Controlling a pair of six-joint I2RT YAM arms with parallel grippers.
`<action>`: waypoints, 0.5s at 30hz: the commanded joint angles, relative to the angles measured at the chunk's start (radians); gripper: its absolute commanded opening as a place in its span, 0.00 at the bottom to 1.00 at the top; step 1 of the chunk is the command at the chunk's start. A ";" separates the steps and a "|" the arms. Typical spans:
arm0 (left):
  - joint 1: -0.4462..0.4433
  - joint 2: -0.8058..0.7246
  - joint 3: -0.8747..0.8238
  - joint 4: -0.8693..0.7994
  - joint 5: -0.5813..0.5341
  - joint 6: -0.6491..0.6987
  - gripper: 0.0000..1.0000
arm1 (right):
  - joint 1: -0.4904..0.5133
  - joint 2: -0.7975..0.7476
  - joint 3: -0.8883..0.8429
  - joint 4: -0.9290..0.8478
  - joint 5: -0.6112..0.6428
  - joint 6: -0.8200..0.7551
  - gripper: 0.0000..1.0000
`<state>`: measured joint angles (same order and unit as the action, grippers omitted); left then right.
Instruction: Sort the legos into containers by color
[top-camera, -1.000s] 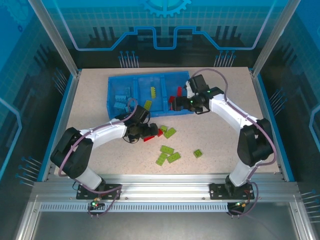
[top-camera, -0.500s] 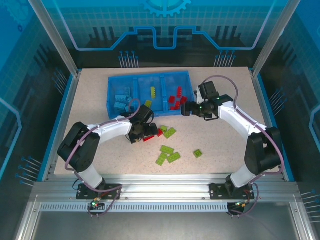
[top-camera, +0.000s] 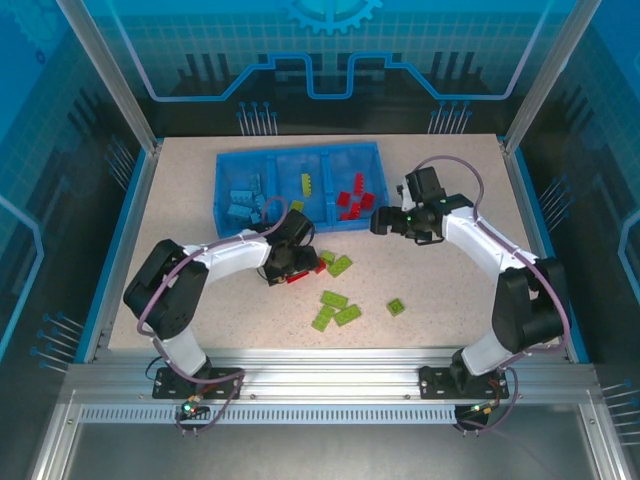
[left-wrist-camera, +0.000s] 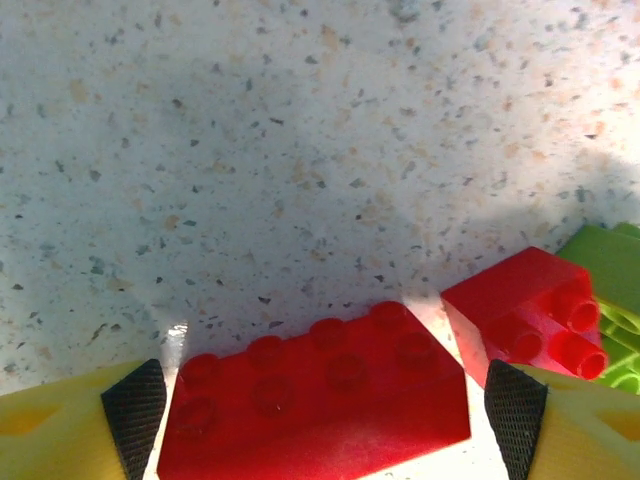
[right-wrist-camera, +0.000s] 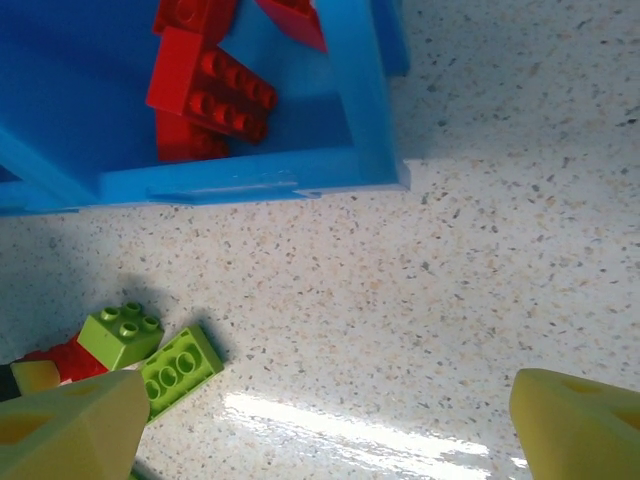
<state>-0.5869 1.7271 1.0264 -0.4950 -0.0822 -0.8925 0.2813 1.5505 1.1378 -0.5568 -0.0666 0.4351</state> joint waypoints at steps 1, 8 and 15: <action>-0.007 0.017 0.024 -0.038 -0.027 -0.008 0.84 | -0.024 -0.048 -0.013 -0.008 0.044 -0.022 0.95; -0.007 0.031 0.025 -0.047 -0.047 0.001 0.76 | -0.053 -0.072 -0.034 -0.016 0.058 -0.036 0.95; -0.008 0.013 0.019 -0.052 -0.064 0.013 0.62 | -0.063 -0.081 -0.045 -0.018 0.062 -0.044 0.96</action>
<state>-0.5888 1.7420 1.0363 -0.5121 -0.1173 -0.8875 0.2344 1.4960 1.1046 -0.5617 -0.0170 0.4091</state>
